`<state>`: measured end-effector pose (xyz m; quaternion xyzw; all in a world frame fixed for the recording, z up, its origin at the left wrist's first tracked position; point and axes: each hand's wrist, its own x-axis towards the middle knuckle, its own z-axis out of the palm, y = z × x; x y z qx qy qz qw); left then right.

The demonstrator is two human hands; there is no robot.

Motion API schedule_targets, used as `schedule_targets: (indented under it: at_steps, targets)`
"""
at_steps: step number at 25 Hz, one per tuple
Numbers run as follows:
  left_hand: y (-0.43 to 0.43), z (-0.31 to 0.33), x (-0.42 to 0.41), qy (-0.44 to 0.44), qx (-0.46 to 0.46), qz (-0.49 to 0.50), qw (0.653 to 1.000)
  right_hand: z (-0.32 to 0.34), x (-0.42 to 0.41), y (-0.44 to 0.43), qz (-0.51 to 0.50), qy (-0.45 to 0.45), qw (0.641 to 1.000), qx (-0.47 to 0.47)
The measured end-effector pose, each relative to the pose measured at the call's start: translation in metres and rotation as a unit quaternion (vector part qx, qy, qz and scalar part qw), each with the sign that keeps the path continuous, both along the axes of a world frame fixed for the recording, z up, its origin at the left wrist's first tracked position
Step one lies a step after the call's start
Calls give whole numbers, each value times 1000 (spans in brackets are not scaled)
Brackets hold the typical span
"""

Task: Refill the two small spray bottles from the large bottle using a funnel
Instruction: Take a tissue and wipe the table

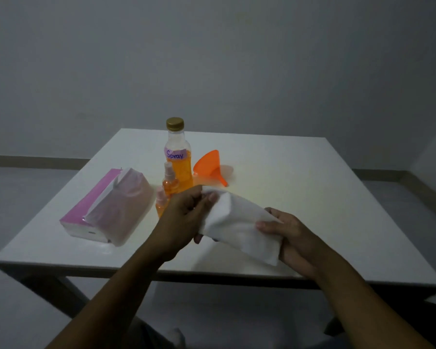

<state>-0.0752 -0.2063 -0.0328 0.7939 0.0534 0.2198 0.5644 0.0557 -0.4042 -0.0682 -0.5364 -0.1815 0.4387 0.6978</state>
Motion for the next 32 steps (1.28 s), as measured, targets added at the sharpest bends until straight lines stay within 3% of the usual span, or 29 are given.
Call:
schedule_targets:
  at_steps: [3,7,12,15,18,21,28,31,32]
  targets:
    - [-2,-21,25,38,-45,6,998,5,14,-18,-74,-25,996,-43]
    - [-9,-43,63,102,-26,30,994,3,29,-32,-166,-193,949,-186]
    - [-9,-58,120,76,145,33,986,-12,37,-33,-204,-387,828,-351]
    - [-5,-70,126,69,202,37,976,-29,42,-26,-207,-596,678,-379]
    - [-2,-86,103,120,253,82,956,-38,52,-5,4,-715,623,-316]
    - [-2,-103,73,138,337,86,927,-51,57,16,147,-728,594,-310]
    - [0,-109,63,133,370,93,915,-59,62,0,110,-750,565,-326]
    - [-7,-106,61,118,376,100,913,-62,101,-43,58,-766,496,-404]
    - [-9,-105,62,114,378,102,913,-58,119,-61,31,-745,490,-451]
